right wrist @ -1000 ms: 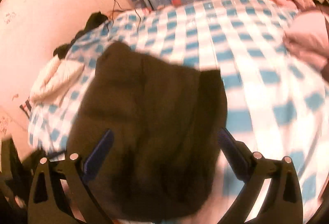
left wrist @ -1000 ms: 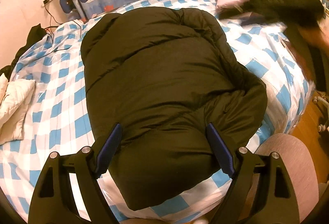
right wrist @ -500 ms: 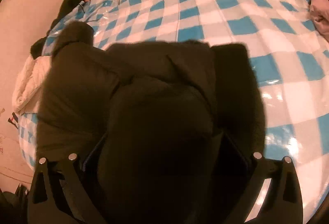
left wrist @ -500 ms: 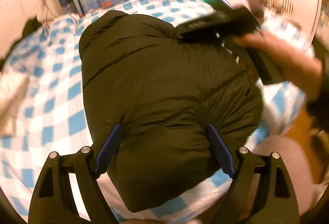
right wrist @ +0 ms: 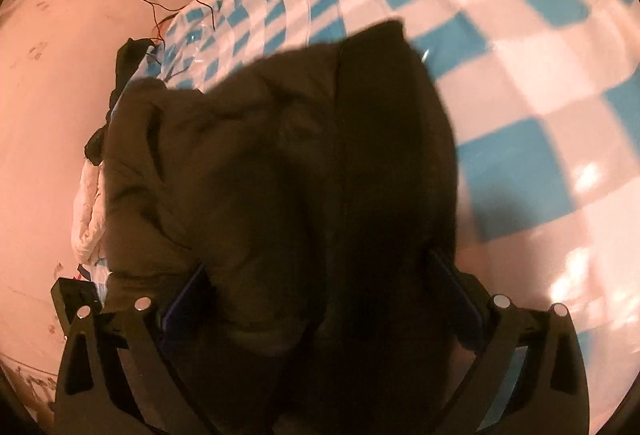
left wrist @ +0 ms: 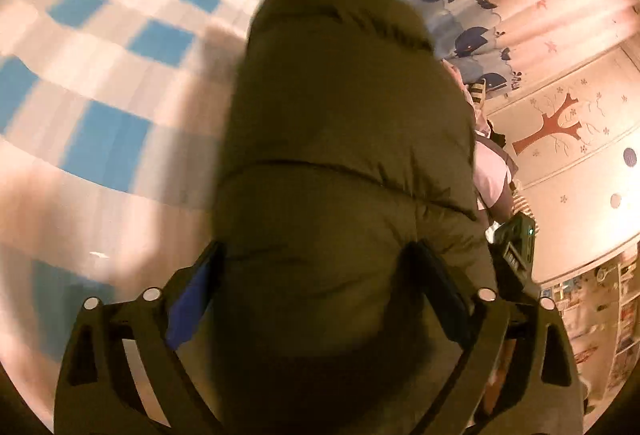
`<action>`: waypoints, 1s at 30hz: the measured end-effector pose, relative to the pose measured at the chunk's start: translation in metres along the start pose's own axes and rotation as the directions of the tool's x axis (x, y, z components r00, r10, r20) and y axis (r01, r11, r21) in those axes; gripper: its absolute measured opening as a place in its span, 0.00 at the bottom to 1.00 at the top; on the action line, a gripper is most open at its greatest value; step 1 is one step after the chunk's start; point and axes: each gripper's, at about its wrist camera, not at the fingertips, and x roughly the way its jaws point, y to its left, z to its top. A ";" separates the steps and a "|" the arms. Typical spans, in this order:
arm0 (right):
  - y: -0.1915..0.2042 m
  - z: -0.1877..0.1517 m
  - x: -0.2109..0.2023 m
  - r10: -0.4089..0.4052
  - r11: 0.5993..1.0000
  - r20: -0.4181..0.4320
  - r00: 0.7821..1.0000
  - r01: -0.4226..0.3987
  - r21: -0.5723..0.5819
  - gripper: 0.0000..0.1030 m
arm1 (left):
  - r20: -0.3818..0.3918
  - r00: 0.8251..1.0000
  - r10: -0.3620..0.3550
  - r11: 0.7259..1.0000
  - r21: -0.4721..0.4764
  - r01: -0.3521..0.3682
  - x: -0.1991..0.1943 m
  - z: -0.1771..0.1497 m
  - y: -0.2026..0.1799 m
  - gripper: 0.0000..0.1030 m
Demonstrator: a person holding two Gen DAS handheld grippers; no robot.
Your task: Fold large clothes
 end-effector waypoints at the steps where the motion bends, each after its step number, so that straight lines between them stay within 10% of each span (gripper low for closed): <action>1: 0.003 -0.003 0.006 0.008 1.000 0.004 1.000 -0.008 0.008 0.95 | 0.004 1.000 -0.007 1.000 0.016 0.007 0.002 0.001 -0.006 0.87; 10: 0.083 -0.008 0.081 0.254 0.967 -0.044 0.966 -0.254 0.006 0.95 | 0.250 0.954 0.163 0.962 0.175 -0.210 -0.092 0.019 -0.020 0.72; 14: 0.126 -0.017 0.113 0.115 0.983 -0.093 0.989 -0.126 -0.131 0.95 | 0.179 0.939 0.293 0.939 0.133 -0.318 -0.099 0.023 0.024 0.73; 17: 0.120 -0.016 0.104 0.040 0.987 -0.082 0.996 -0.052 -0.149 0.95 | 0.142 0.957 0.253 0.962 0.068 -0.265 -0.107 0.020 0.052 0.73; 23: 0.146 -0.005 0.036 0.059 0.962 0.109 0.992 -0.027 -0.271 0.95 | 0.349 0.907 0.236 0.949 0.117 -0.292 -0.145 0.029 0.024 0.73; 28: 0.214 0.015 0.049 0.096 0.904 0.130 0.987 -0.032 -0.427 0.95 | 0.297 0.925 0.235 0.931 0.206 -0.303 -0.106 0.039 0.001 0.73; 30: 0.217 0.025 0.090 -0.046 0.894 0.093 0.995 0.083 -0.440 0.95 | 0.275 0.915 0.296 0.897 0.247 -0.365 -0.086 0.029 -0.002 0.76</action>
